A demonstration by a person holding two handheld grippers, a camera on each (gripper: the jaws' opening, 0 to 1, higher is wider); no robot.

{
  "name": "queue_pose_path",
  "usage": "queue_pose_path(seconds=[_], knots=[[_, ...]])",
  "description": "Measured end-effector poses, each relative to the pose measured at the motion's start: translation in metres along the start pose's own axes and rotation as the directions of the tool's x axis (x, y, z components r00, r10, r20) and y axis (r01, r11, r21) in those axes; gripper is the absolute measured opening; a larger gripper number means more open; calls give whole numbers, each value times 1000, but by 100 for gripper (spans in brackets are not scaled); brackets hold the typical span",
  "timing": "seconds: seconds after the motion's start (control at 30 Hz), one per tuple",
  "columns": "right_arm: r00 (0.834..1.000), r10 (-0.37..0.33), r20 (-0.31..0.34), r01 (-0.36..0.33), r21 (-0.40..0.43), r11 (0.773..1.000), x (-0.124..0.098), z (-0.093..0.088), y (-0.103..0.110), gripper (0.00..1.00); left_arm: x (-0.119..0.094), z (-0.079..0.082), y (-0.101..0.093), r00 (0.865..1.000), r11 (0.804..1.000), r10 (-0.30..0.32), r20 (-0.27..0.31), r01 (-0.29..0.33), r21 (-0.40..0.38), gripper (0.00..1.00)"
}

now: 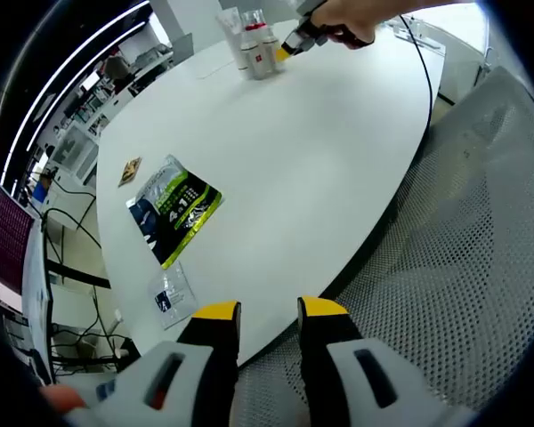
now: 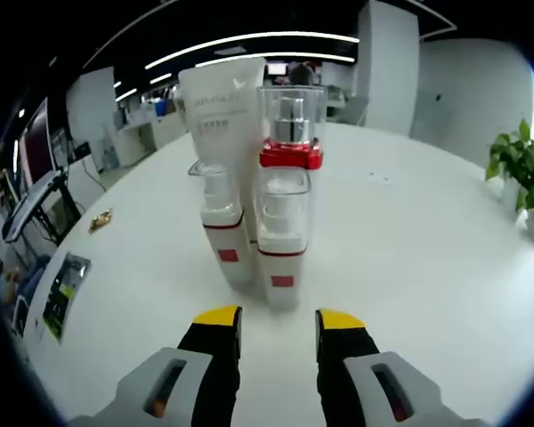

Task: Arrange the skincare products in the storage area until every visible bottle or jar stands upright without overlapping.

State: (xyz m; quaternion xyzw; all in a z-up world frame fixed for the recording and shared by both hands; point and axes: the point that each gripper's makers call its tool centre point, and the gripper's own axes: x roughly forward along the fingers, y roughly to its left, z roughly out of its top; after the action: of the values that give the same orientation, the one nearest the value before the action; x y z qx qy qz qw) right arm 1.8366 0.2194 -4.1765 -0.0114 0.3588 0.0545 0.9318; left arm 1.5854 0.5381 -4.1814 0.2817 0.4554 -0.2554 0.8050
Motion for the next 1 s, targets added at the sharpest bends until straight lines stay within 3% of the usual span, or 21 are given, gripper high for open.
queue_pose_path(seconds=[0.3, 0.53, 0.8, 1.0], knots=[[992, 88, -88, -89, -1, 996, -20, -27, 35, 42, -1, 0, 1, 1000, 1000, 6, 2, -6, 1, 20], [981, 159, -112, -167, -65, 984, -32, -16, 79, 44, -2, 1, 1, 1000, 1000, 11, 9, -11, 2, 20], [950, 256, -177, -277, -104, 955, -33, -17, 146, 50, -3, 2, 2, 1000, 1000, 20, 15, -20, 13, 21], [908, 334, -253, -368, -100, 925, -29, -21, 215, 55, -5, 6, 3, 999, 1000, 26, 35, -27, 15, 21]])
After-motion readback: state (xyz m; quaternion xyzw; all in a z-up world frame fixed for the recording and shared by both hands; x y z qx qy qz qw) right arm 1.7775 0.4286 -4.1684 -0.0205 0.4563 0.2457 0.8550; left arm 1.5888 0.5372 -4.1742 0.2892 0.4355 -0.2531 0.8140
